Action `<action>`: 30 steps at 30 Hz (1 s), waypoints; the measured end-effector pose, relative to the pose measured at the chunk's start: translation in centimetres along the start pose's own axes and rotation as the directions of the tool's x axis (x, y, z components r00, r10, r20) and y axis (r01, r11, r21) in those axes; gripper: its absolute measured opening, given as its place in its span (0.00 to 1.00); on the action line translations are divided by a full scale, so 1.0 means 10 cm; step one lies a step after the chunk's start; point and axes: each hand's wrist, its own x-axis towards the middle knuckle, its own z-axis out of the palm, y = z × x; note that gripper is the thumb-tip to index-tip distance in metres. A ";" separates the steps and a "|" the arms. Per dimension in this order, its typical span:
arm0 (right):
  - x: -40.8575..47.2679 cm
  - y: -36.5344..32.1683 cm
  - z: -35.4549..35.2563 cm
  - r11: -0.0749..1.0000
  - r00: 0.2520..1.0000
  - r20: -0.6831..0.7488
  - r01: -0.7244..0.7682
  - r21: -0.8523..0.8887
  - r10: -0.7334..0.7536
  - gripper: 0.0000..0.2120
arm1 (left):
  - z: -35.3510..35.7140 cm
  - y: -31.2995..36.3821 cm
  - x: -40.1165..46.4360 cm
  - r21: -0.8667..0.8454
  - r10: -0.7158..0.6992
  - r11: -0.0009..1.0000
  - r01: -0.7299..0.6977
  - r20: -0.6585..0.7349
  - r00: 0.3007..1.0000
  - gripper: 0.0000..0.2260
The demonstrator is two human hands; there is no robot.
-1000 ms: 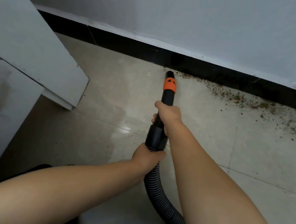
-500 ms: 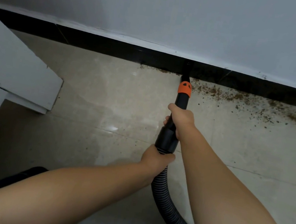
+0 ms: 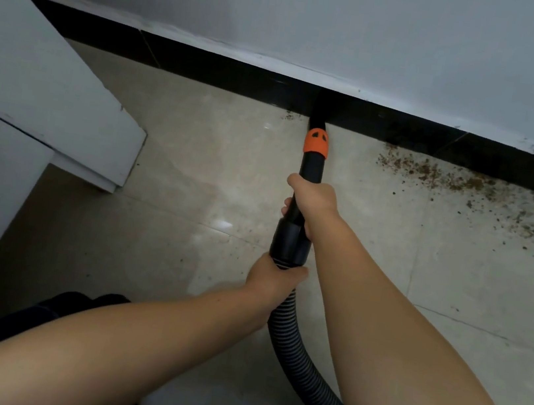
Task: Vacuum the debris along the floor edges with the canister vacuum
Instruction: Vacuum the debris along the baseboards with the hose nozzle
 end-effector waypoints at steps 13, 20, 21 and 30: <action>-0.01 -0.08 0.45 0.999 0.994 0.109 0.006 -0.032 -0.002 0.09 | -0.37 0.08 0.05 -0.042 0.009 0.999 -0.011 -0.058 0.998 0.14; -0.03 0.00 0.03 1.000 1.000 0.001 -0.005 0.015 0.005 0.06 | -0.06 0.03 0.00 0.023 0.015 1.000 -0.016 0.020 1.000 0.16; -0.02 0.00 -0.06 1.000 1.000 -0.021 -0.005 0.021 0.006 0.06 | 0.00 0.03 -0.01 0.040 0.016 0.999 -0.017 0.035 0.999 0.16; 0.03 0.05 -0.63 0.997 0.989 -0.145 0.000 0.075 0.011 0.08 | 0.45 0.06 -0.08 0.148 -0.007 0.989 -0.009 0.110 0.994 0.16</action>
